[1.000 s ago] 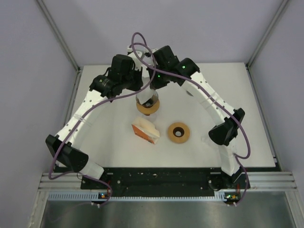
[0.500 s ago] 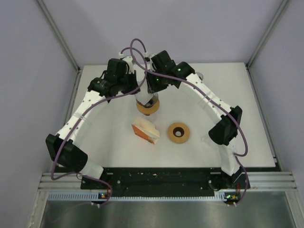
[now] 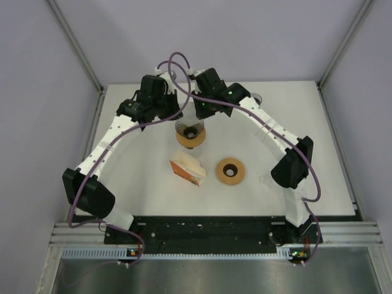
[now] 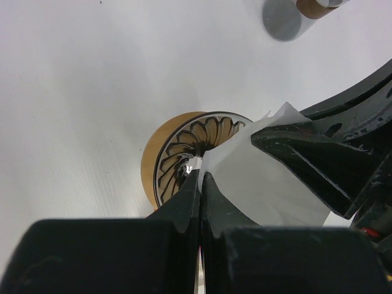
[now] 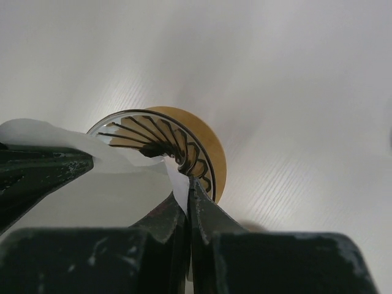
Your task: Place the coffee filter in the dripper
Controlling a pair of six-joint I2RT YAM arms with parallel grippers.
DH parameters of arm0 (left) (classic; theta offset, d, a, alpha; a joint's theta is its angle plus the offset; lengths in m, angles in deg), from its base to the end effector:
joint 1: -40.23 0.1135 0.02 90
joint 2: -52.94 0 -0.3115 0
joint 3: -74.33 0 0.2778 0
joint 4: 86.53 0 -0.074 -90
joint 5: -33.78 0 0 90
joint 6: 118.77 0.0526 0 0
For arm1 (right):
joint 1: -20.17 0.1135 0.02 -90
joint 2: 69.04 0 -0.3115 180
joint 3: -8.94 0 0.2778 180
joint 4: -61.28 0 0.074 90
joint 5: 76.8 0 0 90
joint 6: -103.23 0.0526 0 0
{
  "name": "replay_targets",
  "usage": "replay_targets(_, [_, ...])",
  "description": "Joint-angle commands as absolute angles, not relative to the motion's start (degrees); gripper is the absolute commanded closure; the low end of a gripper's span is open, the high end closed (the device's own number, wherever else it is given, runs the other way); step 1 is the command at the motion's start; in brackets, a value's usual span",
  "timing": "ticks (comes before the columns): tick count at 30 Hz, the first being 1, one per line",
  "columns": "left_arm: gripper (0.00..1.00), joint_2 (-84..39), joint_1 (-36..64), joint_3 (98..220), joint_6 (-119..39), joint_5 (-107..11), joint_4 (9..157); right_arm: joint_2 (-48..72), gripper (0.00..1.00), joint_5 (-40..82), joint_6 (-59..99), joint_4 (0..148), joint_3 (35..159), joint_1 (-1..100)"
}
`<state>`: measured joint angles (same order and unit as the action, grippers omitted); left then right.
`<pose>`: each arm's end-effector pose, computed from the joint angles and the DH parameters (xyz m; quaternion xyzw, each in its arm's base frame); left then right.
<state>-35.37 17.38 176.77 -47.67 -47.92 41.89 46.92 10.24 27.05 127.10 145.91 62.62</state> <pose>0.3475 -0.1547 0.4160 0.0628 0.8927 -0.2180 0.3894 0.3748 0.3392 0.4040 -0.2186 0.8967 0.1601 0.3499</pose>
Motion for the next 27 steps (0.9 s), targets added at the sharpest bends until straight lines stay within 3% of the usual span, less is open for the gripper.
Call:
replay_targets(1, [1.00, -34.0, 17.8, 175.3, -44.9, -50.1, 43.8, 43.2, 1.00, 6.4, 25.4, 125.3, 145.4, 61.9])
replay_targets(5, [1.00, -33.6, 17.8, 174.1, -43.8, -50.1, 44.0, 44.0, 1.00, 7.7, 24.7, 124.9, 145.3, 61.8])
replay_targets(9, [1.00, -34.1, 17.8, 172.7, -44.2, -47.9, 45.1, 44.1, 0.88, 9.9, 24.5, 124.3, 145.7, 61.8])
replay_targets(13, [1.00, -34.1, 17.9, 172.7, -44.5, -47.1, 45.6, 42.2, 0.70, 9.9, 23.5, 123.3, 146.0, 61.8])
replay_targets(18, [1.00, -34.1, 17.8, 172.5, -44.3, -47.0, 45.6, 38.7, 0.61, 8.9, 22.2, 121.5, 145.0, 61.8])
replay_targets(23, [1.00, -34.2, 17.8, 171.6, -44.2, -46.7, 46.3, 34.1, 0.61, 10.2, 22.1, 117.9, 142.4, 61.7])
replay_targets(27, [1.00, -34.3, 17.8, 171.3, -44.2, -46.6, 46.6, 28.4, 0.70, 16.2, 24.6, 110.2, 133.0, 61.8])
